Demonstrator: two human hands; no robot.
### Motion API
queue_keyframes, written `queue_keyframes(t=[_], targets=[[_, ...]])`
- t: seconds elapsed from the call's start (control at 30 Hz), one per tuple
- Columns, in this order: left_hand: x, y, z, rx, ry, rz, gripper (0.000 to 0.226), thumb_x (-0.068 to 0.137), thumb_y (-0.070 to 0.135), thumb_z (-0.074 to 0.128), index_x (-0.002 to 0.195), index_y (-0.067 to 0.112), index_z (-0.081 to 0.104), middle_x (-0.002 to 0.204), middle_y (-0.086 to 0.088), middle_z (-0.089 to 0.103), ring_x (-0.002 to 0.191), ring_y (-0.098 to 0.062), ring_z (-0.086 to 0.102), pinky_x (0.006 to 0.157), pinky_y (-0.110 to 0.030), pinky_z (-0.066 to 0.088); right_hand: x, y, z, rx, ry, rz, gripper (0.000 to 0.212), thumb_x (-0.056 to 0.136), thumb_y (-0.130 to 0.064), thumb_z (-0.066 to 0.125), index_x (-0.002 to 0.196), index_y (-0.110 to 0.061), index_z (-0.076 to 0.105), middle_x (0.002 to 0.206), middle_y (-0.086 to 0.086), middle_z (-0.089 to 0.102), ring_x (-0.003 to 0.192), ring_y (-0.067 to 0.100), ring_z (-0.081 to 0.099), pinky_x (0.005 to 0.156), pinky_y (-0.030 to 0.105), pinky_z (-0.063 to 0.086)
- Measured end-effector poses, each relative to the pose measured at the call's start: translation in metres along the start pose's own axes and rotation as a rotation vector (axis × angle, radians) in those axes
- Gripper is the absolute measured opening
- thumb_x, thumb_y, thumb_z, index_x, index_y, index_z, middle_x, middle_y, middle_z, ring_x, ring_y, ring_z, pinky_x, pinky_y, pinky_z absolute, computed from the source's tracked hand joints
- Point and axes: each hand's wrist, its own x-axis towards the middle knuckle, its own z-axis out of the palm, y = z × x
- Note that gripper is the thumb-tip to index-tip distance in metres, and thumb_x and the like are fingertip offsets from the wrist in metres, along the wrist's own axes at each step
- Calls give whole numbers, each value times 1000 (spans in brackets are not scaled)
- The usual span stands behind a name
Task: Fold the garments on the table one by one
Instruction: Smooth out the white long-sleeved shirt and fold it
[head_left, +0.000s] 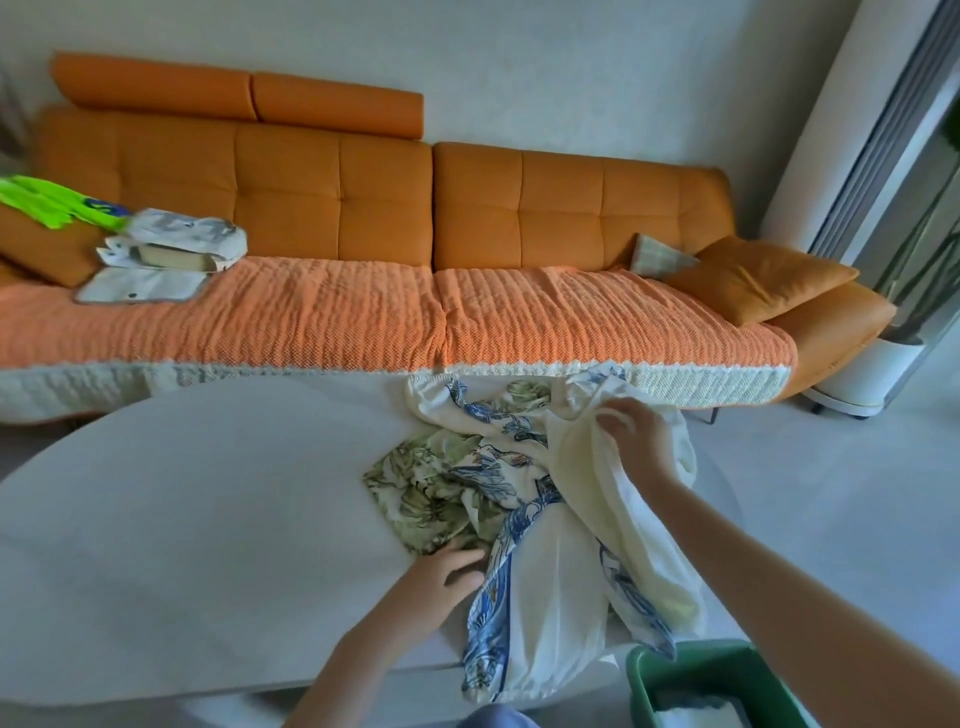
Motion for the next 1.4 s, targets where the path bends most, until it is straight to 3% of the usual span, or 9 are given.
queue_keyframes(t=[0.2,0.33,0.4,0.6,0.77,0.87,1.17,1.27,1.4], targets=[[-7,25,-25,-259,68,20,53,97,49,29,143,22,34,141,7,43,130,-13,42,107,-27,27,6,-82,4,509,-131,-5,14,93,-8,53,100,-16,63,89,-7,61,76,4,55,60,7,44],[2,30,-46,-1207,83,-117,66,87,59,37,137,17,40,123,-11,62,111,-27,60,93,-46,48,6,-112,21,840,-393,30,16,96,-13,50,89,-21,61,82,4,53,74,17,50,70,30,41],[4,33,-55,-1365,54,-135,70,83,66,39,134,18,42,121,-14,63,110,-32,61,84,-46,50,4,-121,31,1014,-555,76,16,97,-7,45,94,-15,58,84,7,52,78,18,50,71,29,42],[4,33,-61,-1273,41,-99,70,77,65,57,136,30,42,129,-5,59,118,-26,54,101,-53,39,-33,-114,69,385,-1041,-140,44,95,-10,51,138,-21,45,147,-3,39,129,5,37,104,20,32],[-2,14,-52,-1500,302,-105,34,94,4,46,127,11,47,108,-14,63,92,-29,62,63,-39,58,-19,-61,57,298,-491,-22,50,90,-17,62,137,-19,44,141,3,45,131,21,42,109,37,35],[-4,25,-60,-1506,386,-55,27,97,2,39,117,12,53,98,-11,65,82,-23,63,52,-30,56,-18,-16,48,-40,-589,39,80,77,-46,70,144,-27,32,153,-2,26,142,23,21,114,48,23],[-18,72,-138,-1424,609,82,25,91,24,50,75,19,68,70,3,72,64,-9,68,61,-23,50,-14,-1,61,-171,-574,2,95,76,-29,76,150,-26,16,155,-2,-21,142,17,12,109,37,24],[-25,63,-156,-1376,667,94,25,91,26,49,74,21,66,66,5,71,63,-9,67,60,-22,49,-15,-9,72,-372,-476,-73,85,76,-41,72,147,-29,27,158,-5,-6,142,18,18,114,55,8],[-28,29,-149,-1302,589,-30,16,89,28,52,81,21,64,66,4,71,69,-13,65,68,-27,48,-12,-33,74,-579,-320,-267,54,84,-43,62,134,-31,47,142,1,38,131,25,25,109,39,14]])
